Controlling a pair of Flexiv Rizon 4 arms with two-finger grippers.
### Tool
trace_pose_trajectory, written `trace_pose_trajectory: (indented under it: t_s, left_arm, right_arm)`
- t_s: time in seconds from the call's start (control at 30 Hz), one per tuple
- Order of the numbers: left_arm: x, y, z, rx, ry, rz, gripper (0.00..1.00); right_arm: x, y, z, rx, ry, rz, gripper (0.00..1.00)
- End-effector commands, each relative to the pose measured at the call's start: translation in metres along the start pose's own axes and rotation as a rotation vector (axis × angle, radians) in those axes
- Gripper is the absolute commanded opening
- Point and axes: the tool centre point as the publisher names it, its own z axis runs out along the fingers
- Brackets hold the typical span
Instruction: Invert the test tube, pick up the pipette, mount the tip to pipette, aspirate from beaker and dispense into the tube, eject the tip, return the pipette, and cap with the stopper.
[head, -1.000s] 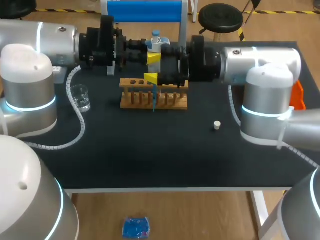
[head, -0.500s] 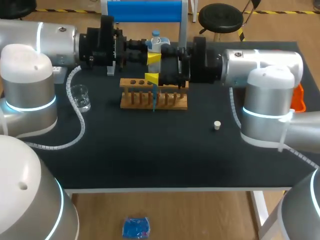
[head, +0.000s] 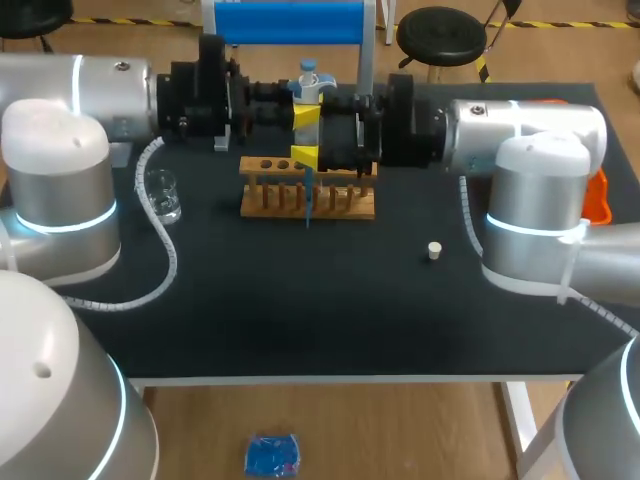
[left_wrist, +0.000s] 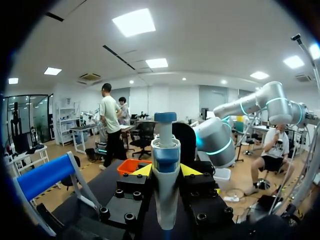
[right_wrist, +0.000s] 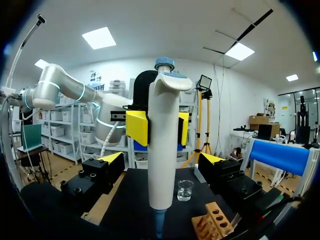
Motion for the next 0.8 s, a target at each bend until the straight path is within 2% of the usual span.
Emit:
trace_pose_trajectory:
  t_s: [0.03, 0.3, 0.6, 0.8]
  left_arm:
    - [0.006, 0.0004, -0.0004, 0.007, -0.026, -0.001, 0.0]
    - [0.0062, 0.0003, -0.0033, 0.004, -0.08, -0.009, 0.0]
    - [0.0061, -0.0011, -0.0015, 0.005, -0.065, -0.001, 0.0]
    - [0.0061, -0.0011, -0.0015, 0.005, -0.065, -0.001, 0.0]
  right_arm:
    - [0.0009, -0.0005, -0.0014, -0.003, -0.002, -0.001, 1.0]
    - [-0.0003, -0.0014, -0.0029, -0.004, 0.001, 0.003, 1.0]
    - [-0.0006, -0.0021, -0.0031, -0.002, 0.012, 0.0, 1.0]
    - [-0.0016, -0.0011, -0.0026, 0.011, 0.058, 0.005, 1.0]
